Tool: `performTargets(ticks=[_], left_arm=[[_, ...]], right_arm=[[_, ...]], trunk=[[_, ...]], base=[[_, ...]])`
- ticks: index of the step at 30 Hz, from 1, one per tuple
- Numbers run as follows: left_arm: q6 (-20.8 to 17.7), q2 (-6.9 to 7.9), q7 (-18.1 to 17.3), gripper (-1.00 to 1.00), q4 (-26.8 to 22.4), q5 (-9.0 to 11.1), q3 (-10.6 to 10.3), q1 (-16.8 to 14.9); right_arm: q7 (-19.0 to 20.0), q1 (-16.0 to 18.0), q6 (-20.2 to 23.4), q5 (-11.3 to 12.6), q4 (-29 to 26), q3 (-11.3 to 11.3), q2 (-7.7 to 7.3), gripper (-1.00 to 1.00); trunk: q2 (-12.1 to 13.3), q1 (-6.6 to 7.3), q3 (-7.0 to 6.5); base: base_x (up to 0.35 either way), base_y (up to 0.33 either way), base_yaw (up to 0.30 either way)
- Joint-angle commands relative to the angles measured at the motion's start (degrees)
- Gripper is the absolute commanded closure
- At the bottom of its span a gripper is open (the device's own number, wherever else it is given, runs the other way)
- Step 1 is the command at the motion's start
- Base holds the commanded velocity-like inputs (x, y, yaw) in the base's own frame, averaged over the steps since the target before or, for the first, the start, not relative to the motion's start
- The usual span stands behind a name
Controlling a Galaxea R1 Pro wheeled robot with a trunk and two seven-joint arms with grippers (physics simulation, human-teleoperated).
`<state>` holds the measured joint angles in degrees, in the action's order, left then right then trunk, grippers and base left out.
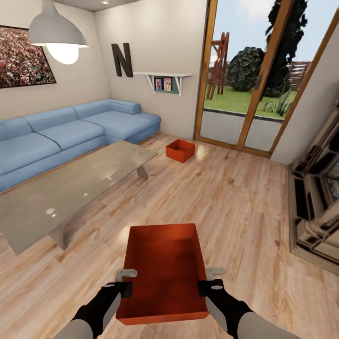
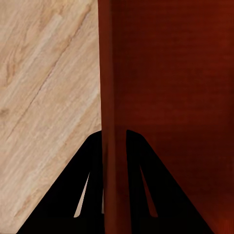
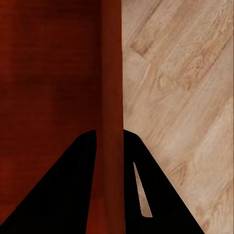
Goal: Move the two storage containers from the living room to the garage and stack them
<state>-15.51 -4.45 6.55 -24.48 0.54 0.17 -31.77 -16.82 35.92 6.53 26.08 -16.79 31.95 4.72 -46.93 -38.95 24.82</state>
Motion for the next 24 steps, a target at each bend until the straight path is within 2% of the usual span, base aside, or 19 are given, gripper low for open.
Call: performTargets(ticks=[1,24], left_arm=[[-0.47,0.05,0.65,1.0,-0.21,-1.42,0.27,-0.02],[-0.48,0.05,0.65,1.0,-0.21,-1.42,0.27,-0.04]], right_arm=[[-0.96,0.03,0.41,0.11,0.78,0.4,-0.33,1.0],[-1.02,0.03,0.41,0.11,0.79,0.4,-0.33,1.0]], trunk=[[-0.05,-0.01,0.06],[-0.05,-0.01,-1.46]], base=[[0.0,0.0,0.097],[0.0,0.0,0.06]])
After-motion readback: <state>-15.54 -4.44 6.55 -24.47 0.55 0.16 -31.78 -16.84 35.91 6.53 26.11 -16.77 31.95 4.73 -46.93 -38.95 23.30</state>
